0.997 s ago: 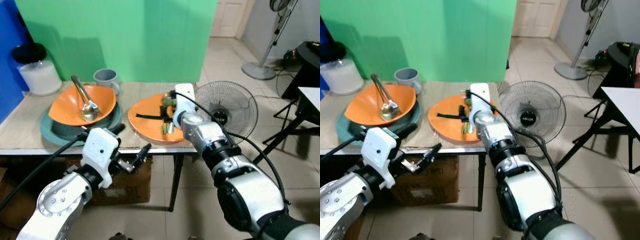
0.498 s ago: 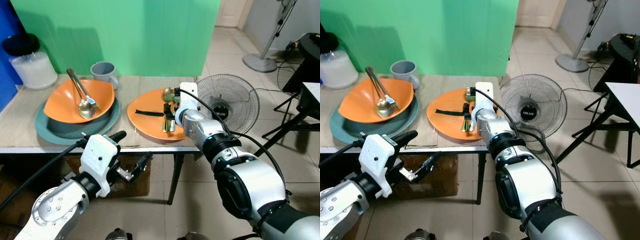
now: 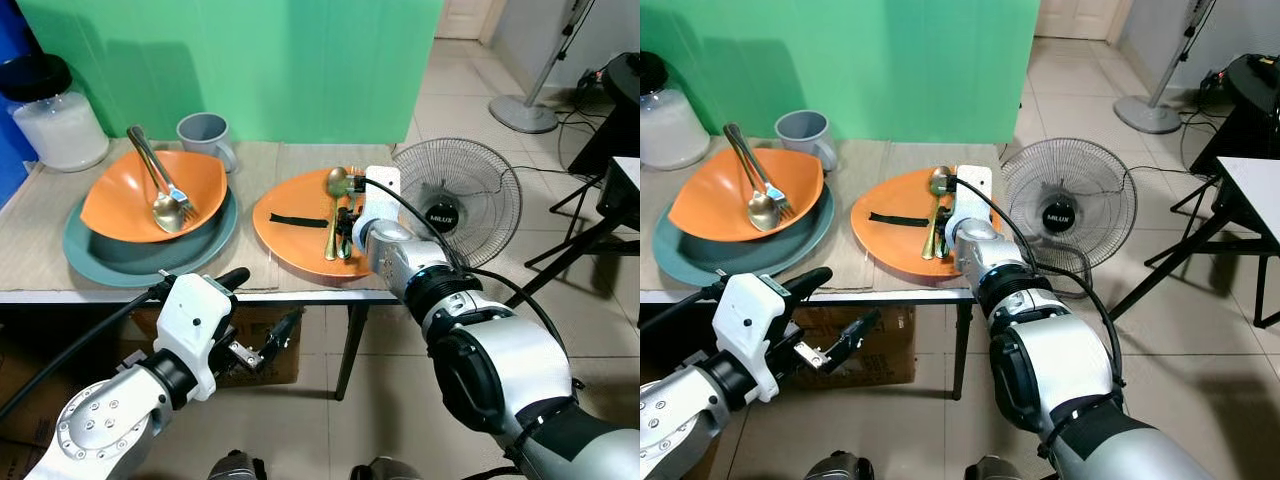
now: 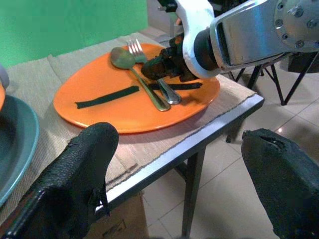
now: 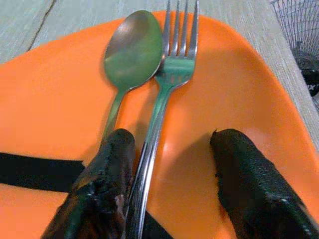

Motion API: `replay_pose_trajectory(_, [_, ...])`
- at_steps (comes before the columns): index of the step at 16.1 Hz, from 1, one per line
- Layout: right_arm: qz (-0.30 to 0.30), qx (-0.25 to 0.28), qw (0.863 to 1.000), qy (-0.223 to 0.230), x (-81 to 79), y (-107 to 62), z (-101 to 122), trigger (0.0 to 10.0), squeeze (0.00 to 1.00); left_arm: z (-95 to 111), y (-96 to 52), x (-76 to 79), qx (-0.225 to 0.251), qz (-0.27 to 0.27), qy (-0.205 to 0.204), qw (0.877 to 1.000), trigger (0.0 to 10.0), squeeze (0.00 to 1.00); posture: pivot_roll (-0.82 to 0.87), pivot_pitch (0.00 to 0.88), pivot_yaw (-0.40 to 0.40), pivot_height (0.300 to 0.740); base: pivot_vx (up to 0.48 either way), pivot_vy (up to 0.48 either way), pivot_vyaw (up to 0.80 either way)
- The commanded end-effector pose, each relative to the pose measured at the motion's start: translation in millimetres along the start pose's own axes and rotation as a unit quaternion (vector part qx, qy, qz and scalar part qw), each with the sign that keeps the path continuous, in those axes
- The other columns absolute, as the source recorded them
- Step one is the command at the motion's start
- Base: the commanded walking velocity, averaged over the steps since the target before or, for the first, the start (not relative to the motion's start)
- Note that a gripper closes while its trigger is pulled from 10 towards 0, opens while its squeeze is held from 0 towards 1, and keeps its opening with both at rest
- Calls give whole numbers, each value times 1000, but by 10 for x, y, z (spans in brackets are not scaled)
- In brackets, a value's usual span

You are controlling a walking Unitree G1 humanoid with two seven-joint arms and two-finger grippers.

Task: Setting the table

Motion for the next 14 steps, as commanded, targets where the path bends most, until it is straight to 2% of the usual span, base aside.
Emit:
replay_pose_trajectory(1, [-6,-9,1000,5,25,2,-12,353,0,26,-22,15,1,-5,1,1000,10000,0,30,124,-30,740,0,0,0])
replay_pose_trajectory(2, [-6,-14,1000,3,30,3,-35,667,0,25,-20,16,0,-7,2,1000,10000,0,31,124,-29,740,0,0,0])
replay_pose_trajectory(4, [-2,-24,1000,-2,17,4,-90,2157,0,29,-12,14,0,-8,2,1000,10000,0,32,125,-28,740,0,0,0])
replay_pose_trajectory(6, [7,-38,999,-19,-21,1,-159,4471,0,36,-9,11,0,-10,3,1000,10000,0,33,125,-26,740,0,0,0])
replay_pose_trajectory(7, [10,-42,999,-24,-32,0,-173,6392,0,36,-9,16,-1,-12,3,1000,10000,0,33,126,-27,740,0,0,0])
replay_pose_trajectory(8, [23,-53,998,-39,-75,-6,-205,9255,0,37,-7,25,-2,-15,4,1000,10000,0,32,124,-28,740,0,0,0])
replay_pose_trajectory(9, [30,-59,997,-47,-101,-10,-221,10000,0,40,-5,27,-2,-17,4,1000,10000,0,32,124,-29,740,0,0,0])
replay_pose_trajectory(11, [40,-75,995,-53,-126,-17,-260,10000,0,48,5,30,-2,-19,5,1000,10000,0,33,121,-32,740,0,0,0])
replay_pose_trajectory(12, [47,-86,994,-37,-140,-22,-294,3686,0,47,10,35,-2,-22,5,1000,10000,0,33,119,-33,740,0,0,0])
replay_pose_trajectory(13, [49,-91,994,-23,-145,-24,-309,0,0,44,12,36,-4,-23,5,1000,10000,0,32,117,-34,740,0,0,0])
replay_pose_trajectory(14, [50,-96,994,-11,-149,-26,-321,0,0,39,12,34,-5,-24,6,1000,10000,0,32,117,-34,740,0,0,0])
Point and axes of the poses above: a point about 5 cm out from each wrist's last joint towards the gripper, its own y axis pointing out of the wrist towards the gripper, its own z axis along the axis of the wrist's last joint, x = y × z, the point moved 2 cm from there along y, pointing out of the wrist towards the gripper
